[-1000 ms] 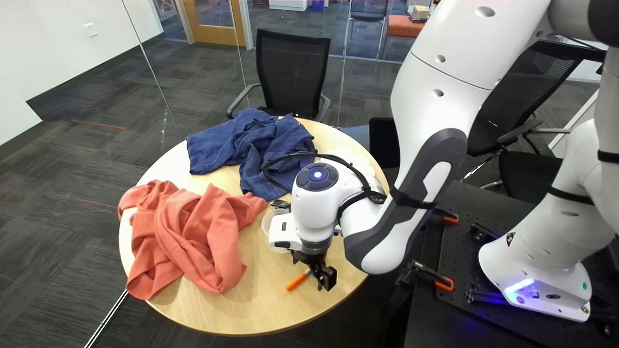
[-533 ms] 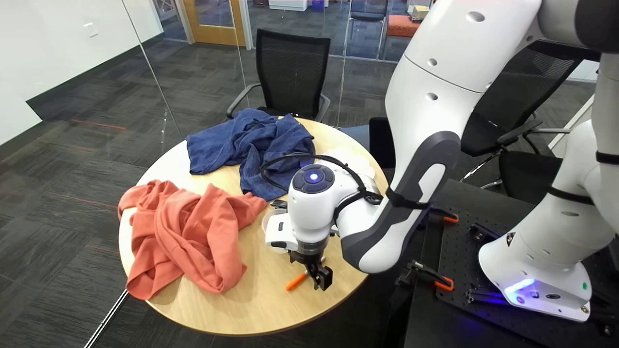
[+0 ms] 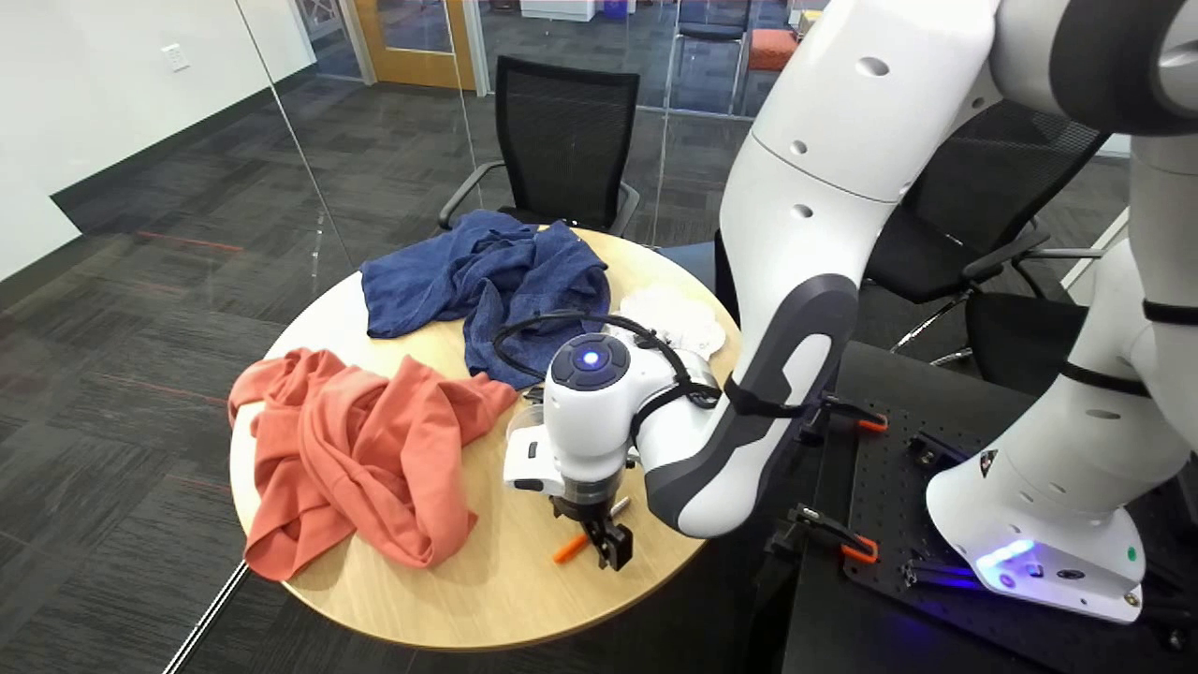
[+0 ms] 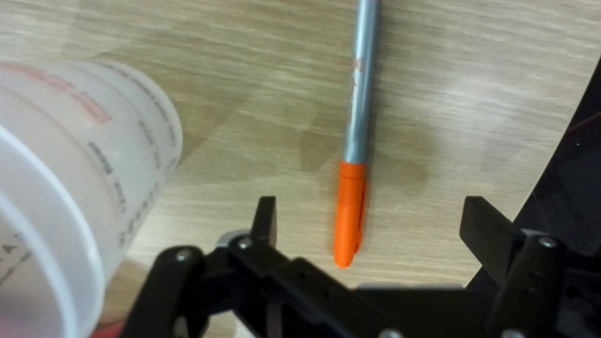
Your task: Put the marker in the clear cup
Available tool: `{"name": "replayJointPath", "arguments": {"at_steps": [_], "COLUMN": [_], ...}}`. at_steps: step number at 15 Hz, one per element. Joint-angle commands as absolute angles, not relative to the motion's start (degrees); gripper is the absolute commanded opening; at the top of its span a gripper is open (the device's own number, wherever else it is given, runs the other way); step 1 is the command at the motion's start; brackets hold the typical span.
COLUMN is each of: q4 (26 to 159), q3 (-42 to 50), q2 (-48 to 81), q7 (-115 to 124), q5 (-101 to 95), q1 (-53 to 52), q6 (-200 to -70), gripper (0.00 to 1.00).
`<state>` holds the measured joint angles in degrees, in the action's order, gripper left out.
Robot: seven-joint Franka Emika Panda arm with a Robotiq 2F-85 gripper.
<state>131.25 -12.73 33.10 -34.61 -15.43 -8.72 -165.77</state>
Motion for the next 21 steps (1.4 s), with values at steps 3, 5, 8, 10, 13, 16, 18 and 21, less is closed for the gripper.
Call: {"name": "replayJointPath", "arguments": {"at_steps": [3, 5, 8, 10, 13, 16, 18, 21], "q4": [128.44, 128.03, 127.63, 127.53, 127.40, 128.05, 129.25, 131.23], "q3": [-11.90, -11.89, -11.90, -11.85, -11.66, -11.44, -11.95, -12.70], "q2": [35.47, 35.97, 36.37, 36.38, 36.11, 34.92, 33.28, 29.24], "q7": [-32.24, -32.35, -32.30, -32.22, -32.00, -31.17, -30.61, -28.34], "q5": [-17.28, -17.36, -17.36, -17.34, -17.35, -17.22, -16.90, -16.56], "q1": [-9.66, -9.64, -9.60, -9.56, -9.64, -9.97, -9.77, -9.89], "q6": [-164.39, -164.29, -164.30, -164.45, -164.68, -165.01, -165.64, -166.21], "gripper": [1.00, 0.75, 0.59, 0.42, 0.19, 0.00, 0.04, 0.04]}}
